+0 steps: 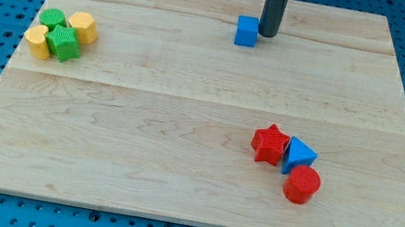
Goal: Move the blue cube towards the top center
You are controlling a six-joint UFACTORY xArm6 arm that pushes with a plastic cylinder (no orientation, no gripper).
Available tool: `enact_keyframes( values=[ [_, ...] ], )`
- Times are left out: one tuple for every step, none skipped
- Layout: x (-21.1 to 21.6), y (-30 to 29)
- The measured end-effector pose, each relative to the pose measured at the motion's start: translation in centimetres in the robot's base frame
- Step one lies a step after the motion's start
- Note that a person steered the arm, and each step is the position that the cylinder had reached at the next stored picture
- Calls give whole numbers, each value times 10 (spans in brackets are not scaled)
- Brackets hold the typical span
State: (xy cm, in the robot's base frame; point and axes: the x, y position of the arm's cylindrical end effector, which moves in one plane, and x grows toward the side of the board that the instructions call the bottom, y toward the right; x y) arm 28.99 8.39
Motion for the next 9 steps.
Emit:
enact_keyframes(
  values=[
    [32,27],
    [33,18],
    [33,-4],
    [26,-19],
    [16,-26],
    [15,-26],
    [15,-26],
    [2,-38],
    [-13,-71]
  ],
)
